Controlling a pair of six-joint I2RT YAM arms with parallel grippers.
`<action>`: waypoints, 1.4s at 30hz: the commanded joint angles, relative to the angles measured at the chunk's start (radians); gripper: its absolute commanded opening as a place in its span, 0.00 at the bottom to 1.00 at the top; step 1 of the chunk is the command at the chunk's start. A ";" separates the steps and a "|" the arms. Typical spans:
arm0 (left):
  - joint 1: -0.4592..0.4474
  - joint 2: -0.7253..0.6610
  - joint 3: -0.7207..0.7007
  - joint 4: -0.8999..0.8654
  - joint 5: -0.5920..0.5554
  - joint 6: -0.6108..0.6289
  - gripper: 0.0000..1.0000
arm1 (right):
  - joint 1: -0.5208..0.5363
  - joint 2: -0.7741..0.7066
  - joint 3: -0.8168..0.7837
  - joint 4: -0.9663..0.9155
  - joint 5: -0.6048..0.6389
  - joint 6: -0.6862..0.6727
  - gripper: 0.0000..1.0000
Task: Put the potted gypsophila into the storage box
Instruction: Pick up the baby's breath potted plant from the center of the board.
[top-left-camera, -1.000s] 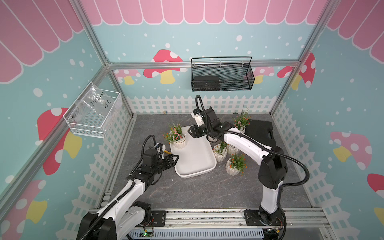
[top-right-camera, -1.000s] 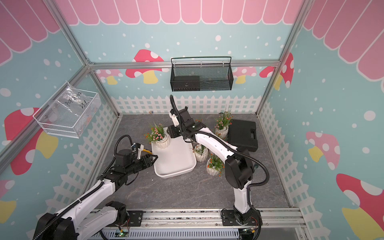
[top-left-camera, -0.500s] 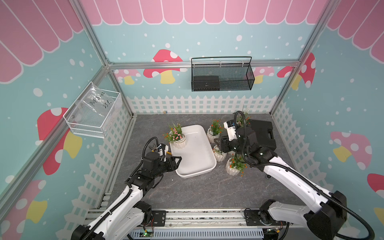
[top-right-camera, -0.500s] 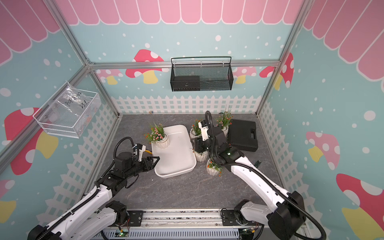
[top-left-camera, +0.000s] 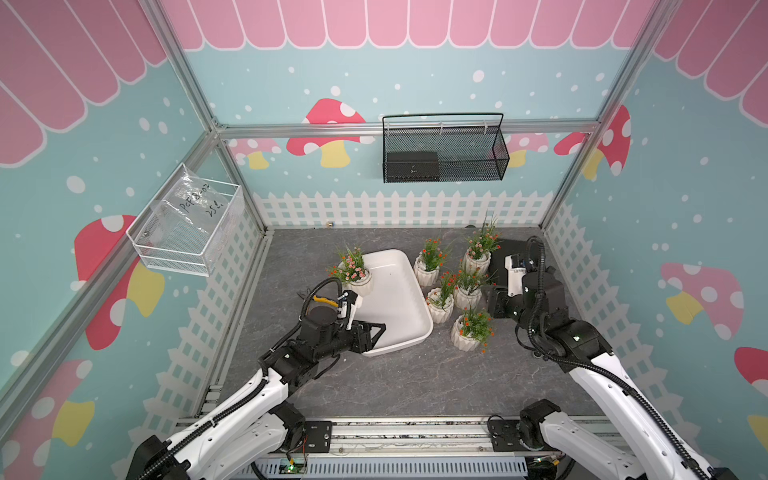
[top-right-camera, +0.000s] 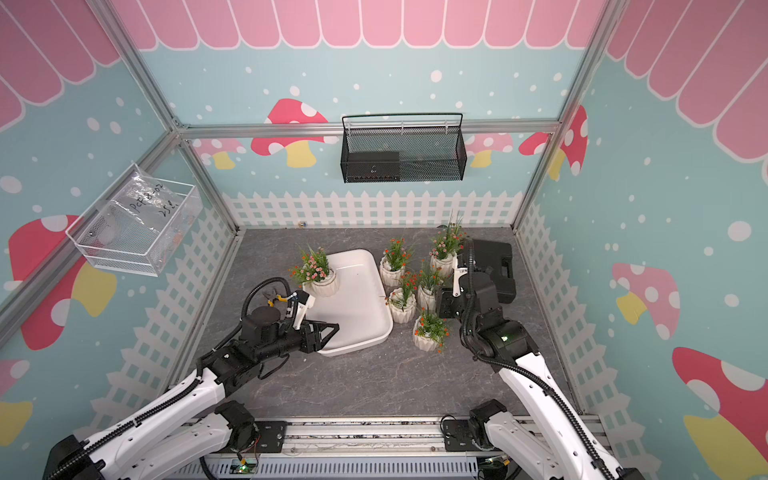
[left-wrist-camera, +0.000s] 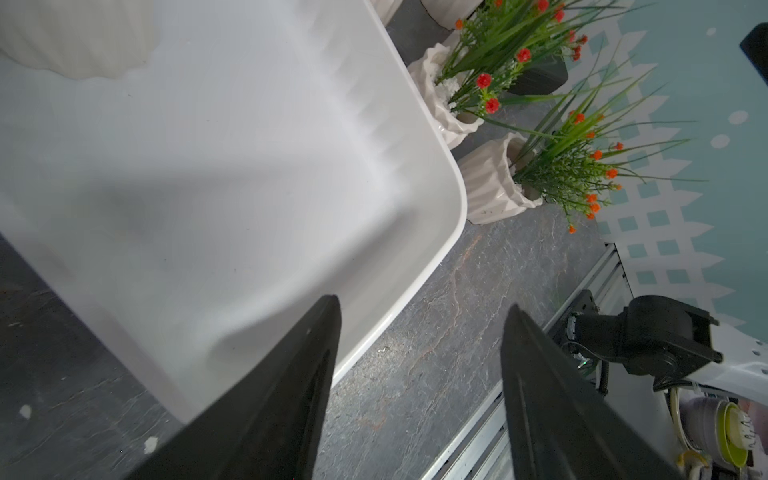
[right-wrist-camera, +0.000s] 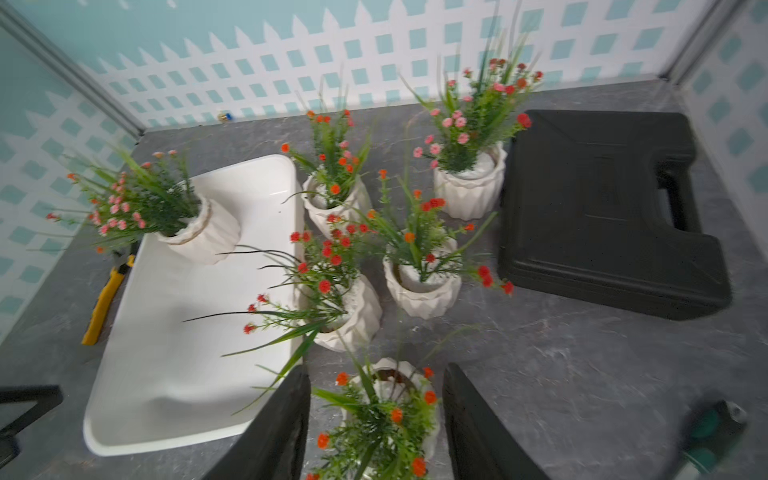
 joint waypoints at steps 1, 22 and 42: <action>-0.042 0.022 0.045 -0.006 -0.005 0.027 0.63 | -0.071 -0.005 0.028 -0.087 0.018 -0.040 0.55; -0.167 0.159 0.120 -0.022 0.036 -0.025 0.63 | -0.344 0.084 -0.249 0.055 -0.329 -0.076 0.43; -0.197 0.254 0.149 -0.031 0.022 -0.008 0.63 | -0.263 0.263 -0.245 0.090 -0.373 -0.116 0.39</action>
